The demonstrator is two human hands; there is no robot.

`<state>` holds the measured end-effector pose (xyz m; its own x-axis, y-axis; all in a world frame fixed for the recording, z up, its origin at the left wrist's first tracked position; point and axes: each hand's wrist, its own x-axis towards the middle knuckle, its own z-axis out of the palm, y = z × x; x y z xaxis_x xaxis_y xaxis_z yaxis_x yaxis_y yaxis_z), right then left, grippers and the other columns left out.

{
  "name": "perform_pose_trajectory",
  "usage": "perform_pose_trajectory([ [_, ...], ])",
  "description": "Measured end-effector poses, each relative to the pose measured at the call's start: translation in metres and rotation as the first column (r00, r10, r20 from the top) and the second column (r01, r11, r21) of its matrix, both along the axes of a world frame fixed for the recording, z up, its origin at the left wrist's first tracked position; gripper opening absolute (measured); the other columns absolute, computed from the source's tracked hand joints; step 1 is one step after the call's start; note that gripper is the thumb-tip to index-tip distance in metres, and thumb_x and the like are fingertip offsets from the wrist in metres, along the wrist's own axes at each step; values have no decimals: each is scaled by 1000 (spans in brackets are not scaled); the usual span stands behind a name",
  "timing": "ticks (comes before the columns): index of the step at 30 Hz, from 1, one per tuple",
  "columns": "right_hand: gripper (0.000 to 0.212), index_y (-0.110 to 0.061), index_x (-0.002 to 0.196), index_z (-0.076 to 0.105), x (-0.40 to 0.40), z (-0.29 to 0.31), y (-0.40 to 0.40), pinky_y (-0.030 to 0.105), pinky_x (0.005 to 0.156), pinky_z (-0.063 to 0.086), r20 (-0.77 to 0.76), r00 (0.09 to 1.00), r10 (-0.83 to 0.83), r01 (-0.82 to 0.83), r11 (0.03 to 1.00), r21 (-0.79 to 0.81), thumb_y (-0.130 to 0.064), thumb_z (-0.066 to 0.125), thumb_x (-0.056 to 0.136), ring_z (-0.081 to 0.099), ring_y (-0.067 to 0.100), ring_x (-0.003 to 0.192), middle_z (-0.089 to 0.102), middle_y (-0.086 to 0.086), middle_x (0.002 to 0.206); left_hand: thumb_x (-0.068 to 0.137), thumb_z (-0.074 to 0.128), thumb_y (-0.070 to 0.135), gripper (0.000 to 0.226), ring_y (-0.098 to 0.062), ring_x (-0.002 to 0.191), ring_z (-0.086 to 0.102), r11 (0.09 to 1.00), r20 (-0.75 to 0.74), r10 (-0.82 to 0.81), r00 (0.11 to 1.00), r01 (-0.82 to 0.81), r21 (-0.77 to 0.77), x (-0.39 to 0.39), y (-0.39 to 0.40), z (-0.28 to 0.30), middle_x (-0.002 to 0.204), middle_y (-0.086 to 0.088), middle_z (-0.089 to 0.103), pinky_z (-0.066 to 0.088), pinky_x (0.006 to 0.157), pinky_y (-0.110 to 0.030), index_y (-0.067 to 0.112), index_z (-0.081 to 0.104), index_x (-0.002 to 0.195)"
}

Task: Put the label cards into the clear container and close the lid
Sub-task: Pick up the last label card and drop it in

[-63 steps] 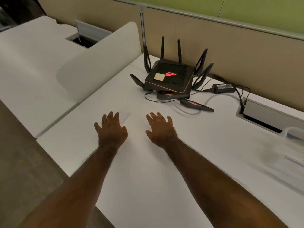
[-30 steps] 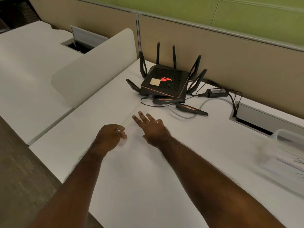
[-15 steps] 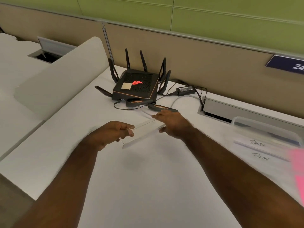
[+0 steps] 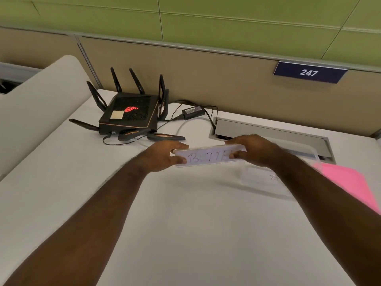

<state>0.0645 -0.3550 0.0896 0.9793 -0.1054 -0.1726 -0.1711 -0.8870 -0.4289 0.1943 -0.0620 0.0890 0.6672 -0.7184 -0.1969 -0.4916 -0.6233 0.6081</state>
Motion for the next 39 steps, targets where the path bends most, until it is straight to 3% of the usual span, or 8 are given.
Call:
perform_pose_trajectory([
  [4,37,-39,112,66,-39,9,-48,35,85,48,-9,997,-77,77,997,-2,-54,65,78,59,15,100,68,-14,107,84,67,38,41,-13,107,57,993,77,-119,990,118,13,-11,-60,2,120,7,65,42,83,-26,32,62,125],
  [6,36,-35,110,69,-57,9,-71,34,84,47,17,991,-132,133,991,-26,-52,68,78,59,14,97,69,-12,109,86,64,41,40,-16,111,55,988,134,-154,979,149,45,-18,-92,2,122,7,63,40,83,-29,34,60,125],
  [9,39,-34,108,68,-82,6,-102,40,90,46,53,976,-211,215,972,-92,-57,68,76,57,18,104,64,-13,111,88,61,41,39,-18,119,48,976,210,-217,953,205,76,-31,-138,0,128,8,56,37,97,-39,35,58,127],
  [12,42,-40,112,67,-102,-1,-123,39,91,41,65,967,-246,254,943,-214,-61,67,76,53,20,111,62,-12,114,88,60,43,39,-21,119,45,957,281,-283,917,248,153,-44,-176,-5,128,6,53,32,97,-42,37,58,127],
  [16,47,-48,116,63,-122,-12,-144,35,82,30,44,952,-301,295,874,-387,-69,61,75,50,18,115,62,-16,120,87,58,48,40,-23,117,45,928,361,-350,864,267,260,-59,-215,-16,126,4,55,30,94,-44,38,58,126],
  [23,48,-46,115,64,-126,-33,-159,37,81,27,35,930,-366,322,766,-556,-71,58,75,49,18,112,65,-16,121,88,57,52,39,-21,113,47,899,489,-388,782,204,387,-70,-255,-39,124,8,59,27,86,-41,38,59,125],
  [32,43,-38,112,69,-103,-55,-162,41,87,27,42,946,-323,275,722,-635,-63,63,76,50,21,106,72,-8,107,90,59,44,34,-25,114,50,867,558,-399,728,101,489,-74,-273,-53,114,1,68,28,98,-44,23,64,116],
  [39,39,-30,109,71,-93,-65,-157,48,95,29,-5,955,-296,208,684,-699,-56,65,80,51,26,110,71,-3,108,88,63,33,23,-26,115,48,811,597,-455,660,31,584,-80,-282,-59,103,0,70,24,106,-45,19,67,106],
])
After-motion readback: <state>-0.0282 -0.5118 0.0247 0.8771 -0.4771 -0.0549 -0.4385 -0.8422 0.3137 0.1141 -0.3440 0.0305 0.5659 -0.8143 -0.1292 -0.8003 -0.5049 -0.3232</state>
